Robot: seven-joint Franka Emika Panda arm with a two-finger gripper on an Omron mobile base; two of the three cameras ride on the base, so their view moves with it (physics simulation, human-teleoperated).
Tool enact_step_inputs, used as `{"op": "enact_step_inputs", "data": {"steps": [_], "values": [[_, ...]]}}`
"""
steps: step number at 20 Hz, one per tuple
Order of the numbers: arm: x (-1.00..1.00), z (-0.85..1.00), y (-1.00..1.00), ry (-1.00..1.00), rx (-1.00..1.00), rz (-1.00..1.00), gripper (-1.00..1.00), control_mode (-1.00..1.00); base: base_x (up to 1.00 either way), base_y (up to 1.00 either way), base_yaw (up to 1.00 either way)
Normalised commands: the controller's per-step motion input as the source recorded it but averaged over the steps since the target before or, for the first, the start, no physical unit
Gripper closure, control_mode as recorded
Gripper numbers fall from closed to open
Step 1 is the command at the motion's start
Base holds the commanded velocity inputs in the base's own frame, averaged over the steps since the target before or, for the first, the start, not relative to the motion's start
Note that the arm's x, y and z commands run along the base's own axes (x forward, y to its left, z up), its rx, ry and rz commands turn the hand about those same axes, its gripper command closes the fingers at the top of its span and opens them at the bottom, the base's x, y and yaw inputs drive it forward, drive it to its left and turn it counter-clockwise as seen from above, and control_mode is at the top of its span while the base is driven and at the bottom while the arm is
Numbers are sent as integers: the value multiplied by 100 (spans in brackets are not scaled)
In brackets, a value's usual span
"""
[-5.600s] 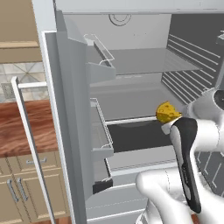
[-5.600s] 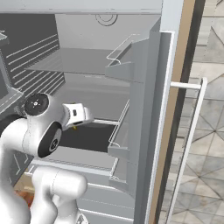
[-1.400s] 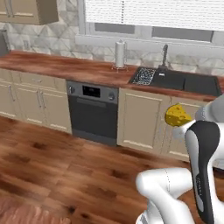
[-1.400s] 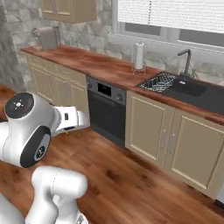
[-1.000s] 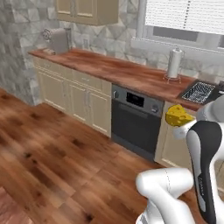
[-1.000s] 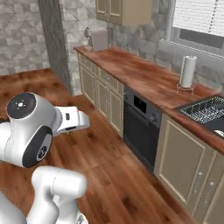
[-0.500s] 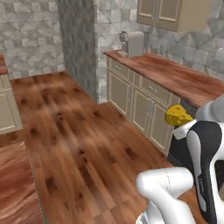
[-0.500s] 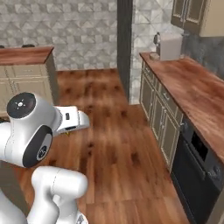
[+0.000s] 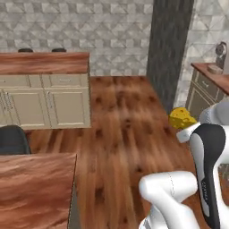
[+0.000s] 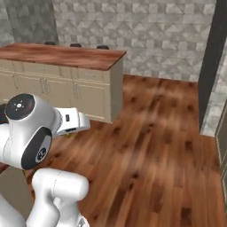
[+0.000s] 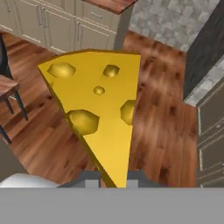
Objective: Take the cheese, steak, and mushroom from the fridge and place them on the plate on the dining counter to create an appetizer plate.
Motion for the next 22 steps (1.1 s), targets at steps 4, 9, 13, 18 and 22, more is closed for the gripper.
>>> {"op": "enact_step_inputs", "data": {"steps": [4, 9, 13, 18, 22], "values": [[0, 0, 0, 0, 0, 0, 100, 100, 100, -28, 72], [0, 0, 0, 0, 0, 0, 100, 100, 100, -29, 71], [0, 0, 0, 0, 0, 0, 100, 100, 98, -33, 72], [0, 0, 0, 0, 0, 0, 100, 100, 95, -29, 72], [0, 0, 0, 0, 0, 0, 100, 100, 91, -11, 71]]}}
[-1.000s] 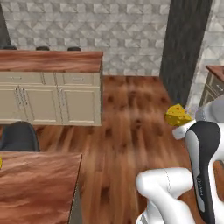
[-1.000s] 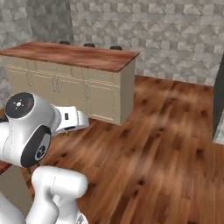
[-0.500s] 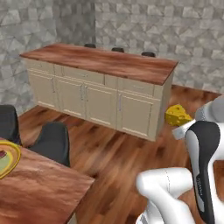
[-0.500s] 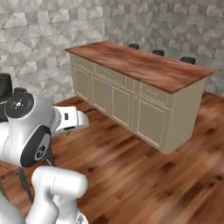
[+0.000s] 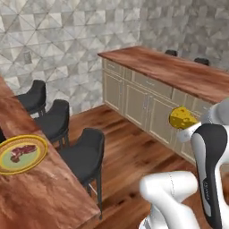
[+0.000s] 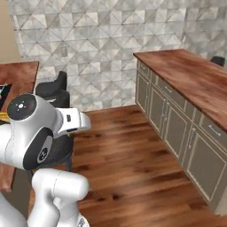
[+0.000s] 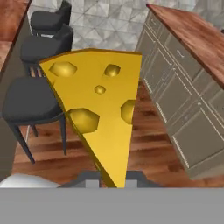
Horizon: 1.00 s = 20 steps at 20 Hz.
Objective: Take the cheese, steak, and mushroom from the fridge and place them on the plate on the dining counter to create an appetizer plate.
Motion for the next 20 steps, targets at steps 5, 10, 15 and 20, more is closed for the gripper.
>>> {"op": "enact_step_inputs", "data": {"steps": [5, 10, 15, 20], "values": [[0, 0, 0, 0, 0, 0, 100, 100, 91, -3, 68], [0, 0, 0, 0, 0, 0, 100, 100, 91, -5, 66], [0, 0, 0, 0, 0, 0, 100, 100, 84, -18, 65], [0, 0, 0, 0, 0, 0, 100, 100, 70, -27, 63]]}}
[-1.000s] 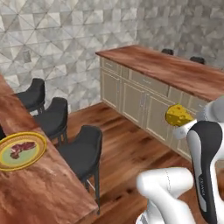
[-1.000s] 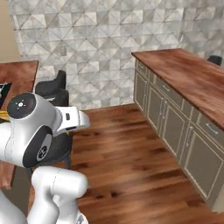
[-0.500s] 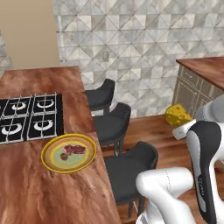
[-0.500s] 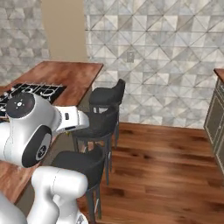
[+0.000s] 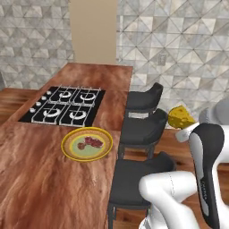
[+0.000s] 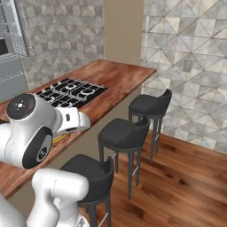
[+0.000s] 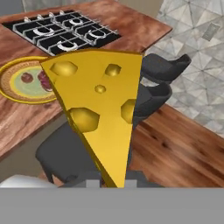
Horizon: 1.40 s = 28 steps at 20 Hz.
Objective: Take the cheese, steak, and mushroom from the fridge and place them on the plate on the dining counter to create an appetizer plate.
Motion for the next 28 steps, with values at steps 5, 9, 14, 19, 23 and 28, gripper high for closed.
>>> {"op": "enact_step_inputs", "data": {"steps": [5, 9, 14, 19, 23, 28], "values": [[0, 0, 0, 0, 0, 0, 100, 100, 49, -2, 39], [0, 0, 0, 0, 0, 0, 100, 100, 36, 14, 10], [37, -36, 50, 8, -6, 4, 100, -100, 9, 7, 1], [37, -44, 84, 13, -8, 2, 100, -100, 0, 0, 0], [46, -52, 87, 12, -2, 4, 100, -100, 0, 0, 0], [55, -46, 80, 19, 0, 7, 100, -100, 0, 0, 0]]}}
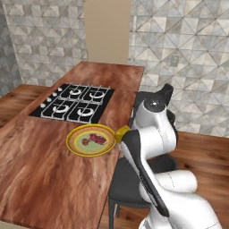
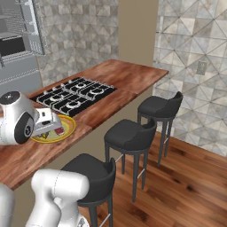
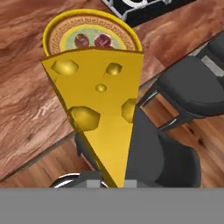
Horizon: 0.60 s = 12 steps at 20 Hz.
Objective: Take the cheese, steak, and mushroom from the fridge and place them on the plate on the dining counter to create an appetizer plate.
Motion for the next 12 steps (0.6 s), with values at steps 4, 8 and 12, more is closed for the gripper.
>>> {"op": "enact_step_inputs", "data": {"steps": [4, 8, 12], "values": [[59, -58, 79, 21, 0, 12, 100, -100, 0, 0, 0], [84, -69, 81, 24, 0, 14, 100, -100, 0, 0, 0], [88, -55, 63, 19, 0, 12, 100, -100, 0, 0, 0]]}}
